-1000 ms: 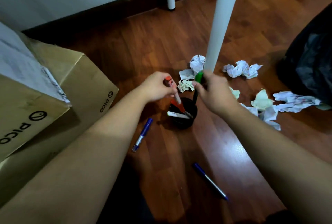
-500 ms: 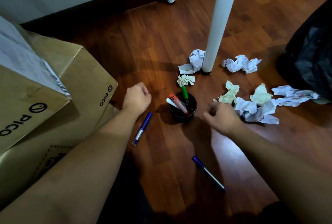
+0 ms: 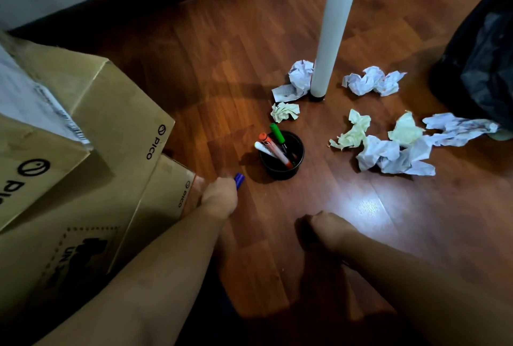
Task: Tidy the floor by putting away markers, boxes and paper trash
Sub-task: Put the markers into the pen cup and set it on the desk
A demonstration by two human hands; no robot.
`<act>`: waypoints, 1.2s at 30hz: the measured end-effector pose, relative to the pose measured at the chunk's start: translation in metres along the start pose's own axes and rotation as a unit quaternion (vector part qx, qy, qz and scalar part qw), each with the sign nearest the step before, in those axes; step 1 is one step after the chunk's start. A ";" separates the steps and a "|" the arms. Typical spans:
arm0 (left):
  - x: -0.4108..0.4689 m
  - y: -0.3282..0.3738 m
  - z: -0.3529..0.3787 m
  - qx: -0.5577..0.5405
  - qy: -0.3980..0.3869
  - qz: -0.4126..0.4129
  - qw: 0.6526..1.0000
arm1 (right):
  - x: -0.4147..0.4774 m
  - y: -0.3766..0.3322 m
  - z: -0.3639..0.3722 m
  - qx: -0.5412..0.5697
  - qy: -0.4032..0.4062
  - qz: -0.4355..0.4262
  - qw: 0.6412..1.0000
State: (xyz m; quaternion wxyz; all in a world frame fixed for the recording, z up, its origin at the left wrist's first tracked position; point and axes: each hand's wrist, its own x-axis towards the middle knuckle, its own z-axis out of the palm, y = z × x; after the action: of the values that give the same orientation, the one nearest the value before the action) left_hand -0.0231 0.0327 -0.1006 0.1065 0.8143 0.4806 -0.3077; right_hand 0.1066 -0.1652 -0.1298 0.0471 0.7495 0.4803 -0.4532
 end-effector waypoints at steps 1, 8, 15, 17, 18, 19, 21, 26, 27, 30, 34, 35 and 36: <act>0.001 -0.002 -0.004 -0.032 -0.003 -0.009 0.999 | 0.002 0.003 -0.002 0.012 0.002 0.001 1.000; 0.002 -0.006 -0.099 -0.450 0.225 0.018 0.864 | -0.012 -0.005 -0.120 0.245 0.348 0.016 0.905; -0.015 0.038 -0.154 -0.549 0.303 0.118 0.770 | -0.024 -0.036 -0.194 0.315 0.511 -0.088 0.795; -0.018 0.047 -0.154 -0.554 0.248 0.137 0.782 | -0.021 -0.037 -0.190 0.293 0.506 -0.089 0.806; -0.019 0.050 -0.154 -0.550 0.216 0.151 0.793 | -0.021 -0.037 -0.187 0.281 0.499 -0.092 0.815; -0.021 0.051 -0.152 -0.527 0.196 0.161 0.811 | -0.020 -0.036 -0.184 0.269 0.490 -0.093 0.824; -0.025 0.047 -0.146 -0.441 0.203 0.178 0.856 | -0.018 -0.035 -0.177 0.246 0.473 -0.094 0.841; -0.030 0.032 -0.114 -0.327 0.174 0.234 0.899 | -0.008 -0.035 -0.158 0.207 0.374 -0.088 0.900; -0.029 0.032 -0.108 -0.318 0.159 0.250 0.901 | -0.005 -0.034 -0.154 0.188 0.344 -0.087 0.916; -0.030 0.032 -0.098 -0.293 0.177 0.291 0.893 | 0.004 -0.032 -0.144 0.143 0.298 -0.076 0.941; -0.033 0.027 -0.089 -0.317 0.230 0.216 0.894 | 0.005 -0.025 -0.145 0.218 0.295 -0.068 0.928; -0.033 0.024 -0.084 -0.346 0.213 0.193 0.893 | 0.004 -0.023 -0.145 0.246 0.300 -0.067 0.919; -0.031 0.021 -0.079 -0.379 0.177 0.170 0.892 | 0.004 -0.020 -0.142 0.273 0.303 -0.063 0.911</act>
State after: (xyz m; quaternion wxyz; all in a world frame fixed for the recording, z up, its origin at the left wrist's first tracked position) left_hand 0.0148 0.0365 -0.0224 0.3705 0.8224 0.4260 0.0701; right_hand 0.1823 -0.0797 -0.0428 -0.3356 0.8025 0.3757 -0.3195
